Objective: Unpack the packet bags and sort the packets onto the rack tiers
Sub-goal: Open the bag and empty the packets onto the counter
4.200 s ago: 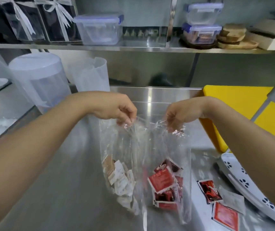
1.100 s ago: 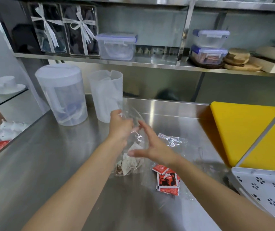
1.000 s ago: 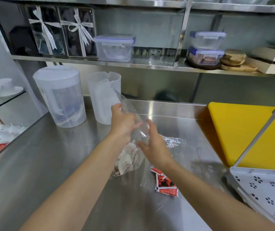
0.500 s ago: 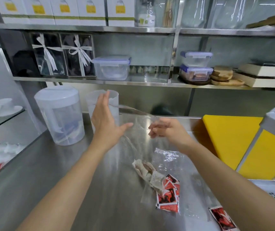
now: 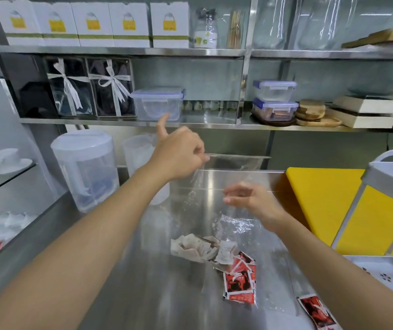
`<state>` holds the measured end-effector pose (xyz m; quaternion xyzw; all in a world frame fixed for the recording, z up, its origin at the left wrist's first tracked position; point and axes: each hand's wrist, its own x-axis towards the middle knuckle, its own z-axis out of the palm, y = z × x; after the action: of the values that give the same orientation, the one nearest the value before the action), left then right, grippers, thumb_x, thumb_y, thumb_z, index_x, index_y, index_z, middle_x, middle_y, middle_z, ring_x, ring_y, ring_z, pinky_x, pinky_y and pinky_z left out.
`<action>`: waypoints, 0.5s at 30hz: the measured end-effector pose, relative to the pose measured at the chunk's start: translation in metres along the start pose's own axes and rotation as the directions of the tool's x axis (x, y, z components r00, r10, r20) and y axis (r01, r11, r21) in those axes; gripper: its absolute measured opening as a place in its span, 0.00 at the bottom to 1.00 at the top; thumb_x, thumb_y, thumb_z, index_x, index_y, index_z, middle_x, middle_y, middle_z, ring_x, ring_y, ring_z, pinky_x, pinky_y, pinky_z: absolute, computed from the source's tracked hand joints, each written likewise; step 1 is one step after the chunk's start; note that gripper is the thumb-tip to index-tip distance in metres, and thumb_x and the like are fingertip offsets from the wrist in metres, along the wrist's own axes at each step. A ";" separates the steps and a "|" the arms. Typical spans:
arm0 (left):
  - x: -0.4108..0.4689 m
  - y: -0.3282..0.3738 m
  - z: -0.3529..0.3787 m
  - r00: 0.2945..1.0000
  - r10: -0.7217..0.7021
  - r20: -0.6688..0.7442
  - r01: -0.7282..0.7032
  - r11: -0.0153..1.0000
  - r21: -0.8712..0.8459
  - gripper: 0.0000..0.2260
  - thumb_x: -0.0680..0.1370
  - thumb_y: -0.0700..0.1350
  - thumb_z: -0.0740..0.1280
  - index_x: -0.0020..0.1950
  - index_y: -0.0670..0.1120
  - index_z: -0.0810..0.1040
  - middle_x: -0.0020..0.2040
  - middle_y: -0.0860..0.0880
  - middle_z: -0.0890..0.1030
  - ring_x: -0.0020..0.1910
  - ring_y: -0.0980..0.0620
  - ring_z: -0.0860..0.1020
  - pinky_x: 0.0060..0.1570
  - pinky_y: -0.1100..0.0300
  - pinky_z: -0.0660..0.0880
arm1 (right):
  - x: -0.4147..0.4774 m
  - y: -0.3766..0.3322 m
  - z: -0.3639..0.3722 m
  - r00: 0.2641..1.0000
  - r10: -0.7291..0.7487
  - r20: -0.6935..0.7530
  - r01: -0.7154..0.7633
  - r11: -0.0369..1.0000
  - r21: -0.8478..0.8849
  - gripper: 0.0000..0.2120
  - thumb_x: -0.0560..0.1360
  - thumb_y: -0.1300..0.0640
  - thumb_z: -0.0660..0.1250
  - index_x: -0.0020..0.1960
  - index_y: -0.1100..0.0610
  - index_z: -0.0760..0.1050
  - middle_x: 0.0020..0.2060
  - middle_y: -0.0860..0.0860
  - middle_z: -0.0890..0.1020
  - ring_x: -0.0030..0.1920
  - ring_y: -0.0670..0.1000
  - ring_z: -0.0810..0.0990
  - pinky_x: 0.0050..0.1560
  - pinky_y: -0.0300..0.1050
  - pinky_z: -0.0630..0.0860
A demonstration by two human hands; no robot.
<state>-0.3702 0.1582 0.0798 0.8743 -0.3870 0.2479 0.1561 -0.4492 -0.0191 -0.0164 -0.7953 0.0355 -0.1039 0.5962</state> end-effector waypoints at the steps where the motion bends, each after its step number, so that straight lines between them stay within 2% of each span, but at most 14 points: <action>1: 0.006 0.005 -0.005 1.000 0.019 -0.003 -0.019 1.000 0.008 0.12 0.74 0.52 0.66 0.37 0.45 0.81 0.43 0.54 0.82 0.57 0.56 0.73 0.69 0.47 0.34 | -0.002 0.007 0.000 0.999 0.039 0.007 -0.039 0.999 0.008 0.07 0.66 0.64 0.73 0.43 0.55 0.80 0.41 0.54 0.83 0.43 0.51 0.80 0.50 0.43 0.76; 3: 0.015 0.015 -0.014 0.998 0.055 -0.031 -0.054 0.998 0.028 0.12 0.75 0.51 0.65 0.39 0.45 0.82 0.42 0.53 0.83 0.57 0.55 0.73 0.69 0.47 0.34 | -0.006 0.019 0.002 0.996 0.084 -0.015 -0.083 0.995 0.047 0.05 0.66 0.64 0.74 0.40 0.56 0.81 0.40 0.55 0.83 0.44 0.55 0.79 0.52 0.51 0.75; 6: 0.024 0.023 -0.027 0.997 0.030 -0.065 -0.032 0.999 -0.017 0.12 0.75 0.52 0.65 0.39 0.46 0.82 0.42 0.52 0.83 0.55 0.56 0.74 0.69 0.48 0.36 | -0.014 0.028 0.005 0.992 0.109 -0.069 -0.101 0.989 0.109 0.03 0.67 0.62 0.73 0.36 0.55 0.83 0.38 0.55 0.84 0.42 0.54 0.78 0.47 0.47 0.73; 9: 0.022 0.021 -0.034 0.997 -0.038 -0.059 0.036 0.998 -0.047 0.12 0.76 0.52 0.64 0.41 0.46 0.80 0.43 0.51 0.83 0.52 0.54 0.75 0.70 0.50 0.42 | -0.017 0.027 0.003 0.987 0.067 -0.148 -0.046 0.989 0.144 0.05 0.69 0.62 0.72 0.34 0.56 0.82 0.37 0.57 0.84 0.41 0.54 0.78 0.48 0.49 0.73; 11: 0.020 0.014 -0.036 0.992 -0.105 -0.076 0.105 0.994 -0.005 0.08 0.76 0.50 0.65 0.47 0.47 0.78 0.48 0.50 0.83 0.54 0.51 0.75 0.70 0.50 0.47 | -0.018 0.021 -0.001 0.979 0.010 -0.205 0.017 0.992 0.126 0.07 0.70 0.63 0.70 0.35 0.57 0.81 0.34 0.54 0.83 0.37 0.49 0.79 0.46 0.43 0.74; 12: 0.018 0.011 -0.036 0.985 -0.144 -0.090 0.148 0.989 0.032 0.10 0.75 0.49 0.66 0.54 0.48 0.75 0.53 0.49 0.81 0.57 0.49 0.74 0.69 0.49 0.50 | -0.018 0.017 -0.003 0.974 -0.020 -0.226 0.046 0.993 0.111 0.07 0.71 0.64 0.69 0.35 0.59 0.81 0.33 0.53 0.82 0.35 0.44 0.79 0.43 0.38 0.75; 14: 0.015 0.009 -0.036 0.973 -0.207 -0.104 0.215 0.974 0.075 0.24 0.73 0.49 0.69 0.66 0.51 0.65 0.64 0.46 0.73 0.65 0.46 0.68 0.68 0.48 0.54 | -0.018 0.011 -0.007 0.963 -0.083 -0.258 0.098 0.994 0.045 0.06 0.72 0.65 0.67 0.37 0.62 0.80 0.32 0.51 0.80 0.31 0.37 0.77 0.38 0.30 0.73; 15: 0.013 0.012 -0.036 0.972 -0.196 -0.132 0.203 0.978 0.046 0.30 0.71 0.49 0.70 0.70 0.51 0.61 0.68 0.45 0.68 0.67 0.45 0.65 0.67 0.48 0.55 | -0.017 0.009 -0.009 0.957 -0.110 -0.267 0.114 0.993 -0.001 0.05 0.72 0.65 0.67 0.38 0.64 0.80 0.31 0.51 0.80 0.30 0.36 0.76 0.37 0.27 0.72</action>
<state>-0.3829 0.1597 0.1176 0.8956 -0.2790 0.2971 0.1785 -0.4672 -0.0273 -0.0250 -0.7704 0.0696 -0.2440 0.5849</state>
